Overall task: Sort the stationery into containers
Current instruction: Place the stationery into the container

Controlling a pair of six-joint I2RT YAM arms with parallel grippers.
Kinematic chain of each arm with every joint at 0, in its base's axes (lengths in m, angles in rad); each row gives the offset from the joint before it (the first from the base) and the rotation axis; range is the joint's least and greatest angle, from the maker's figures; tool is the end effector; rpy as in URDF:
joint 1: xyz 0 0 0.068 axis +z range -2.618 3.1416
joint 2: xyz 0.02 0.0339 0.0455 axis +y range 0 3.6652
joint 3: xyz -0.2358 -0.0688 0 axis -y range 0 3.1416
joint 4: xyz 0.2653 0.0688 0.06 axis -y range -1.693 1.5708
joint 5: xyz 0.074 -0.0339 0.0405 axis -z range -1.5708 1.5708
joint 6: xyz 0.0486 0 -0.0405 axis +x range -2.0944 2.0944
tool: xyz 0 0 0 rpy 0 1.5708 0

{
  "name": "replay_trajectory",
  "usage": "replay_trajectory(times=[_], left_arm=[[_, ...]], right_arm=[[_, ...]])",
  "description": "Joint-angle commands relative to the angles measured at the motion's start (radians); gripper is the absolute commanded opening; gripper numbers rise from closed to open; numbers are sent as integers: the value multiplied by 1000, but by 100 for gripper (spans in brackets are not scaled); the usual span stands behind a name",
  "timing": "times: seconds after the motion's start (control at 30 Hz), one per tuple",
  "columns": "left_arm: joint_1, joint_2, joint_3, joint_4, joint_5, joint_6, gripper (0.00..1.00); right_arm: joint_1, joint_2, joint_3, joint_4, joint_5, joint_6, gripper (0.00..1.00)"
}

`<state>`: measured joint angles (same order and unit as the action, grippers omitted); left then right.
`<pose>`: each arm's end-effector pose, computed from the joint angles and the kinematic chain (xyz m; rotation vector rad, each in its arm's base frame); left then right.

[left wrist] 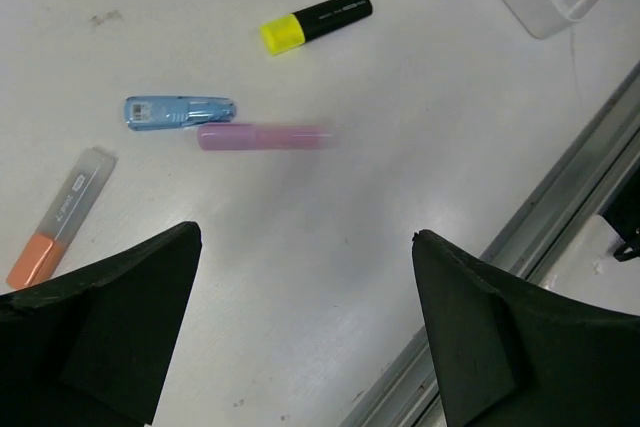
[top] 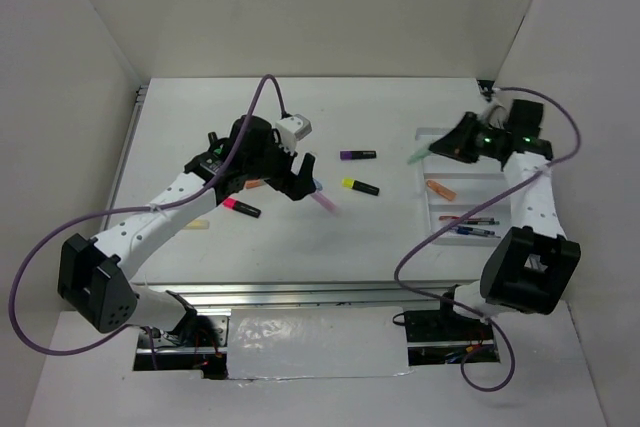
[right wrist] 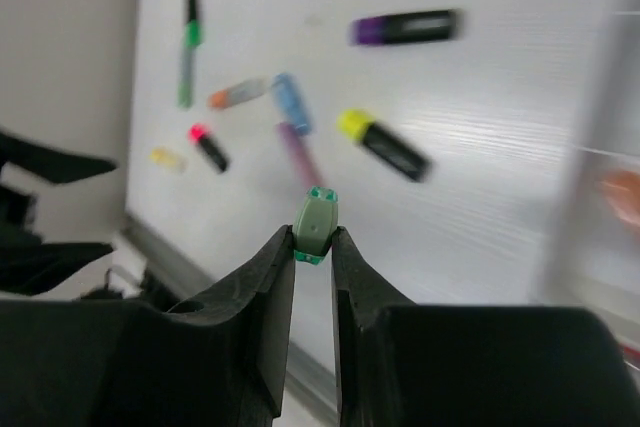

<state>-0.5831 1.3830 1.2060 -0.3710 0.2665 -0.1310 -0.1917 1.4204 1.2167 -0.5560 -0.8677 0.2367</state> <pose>0.2859 -0.2039 0.2945 0.6462 2.0806 -0.6990 0.3340 -0.0271 0.2791 0.0393 2.2025 1.0216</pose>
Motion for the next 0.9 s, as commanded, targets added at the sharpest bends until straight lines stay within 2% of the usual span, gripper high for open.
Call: replay_trajectory(times=[0.0, 0.1, 0.27, 0.6, 0.73, 0.8, 0.87], left_arm=[[2, -13, 3, -8, -76, 16, 99], [6, 40, 52, -52, -84, 42, 99], [11, 90, 93, -46, -53, 39, 99], [15, 97, 63, 10, -96, 48, 99], [22, 126, 70, 23, -116, 41, 99], [29, 148, 84, 29, -130, 36, 99], [43, 162, 95, 38, -127, 34, 99]], right_arm=[[-234, -60, 17, -206, 34, -280, 0], [-387, -9, 49, -291, 82, -388, 0], [-492, 83, 55, -303, 119, -407, 1], [-402, 87, -22, -88, 269, -287, 4], [-359, 109, -16, -68, 338, -272, 13], [-347, 114, -11, -68, 383, -269, 22], [-342, 112, -6, -73, 409, -272, 25]])
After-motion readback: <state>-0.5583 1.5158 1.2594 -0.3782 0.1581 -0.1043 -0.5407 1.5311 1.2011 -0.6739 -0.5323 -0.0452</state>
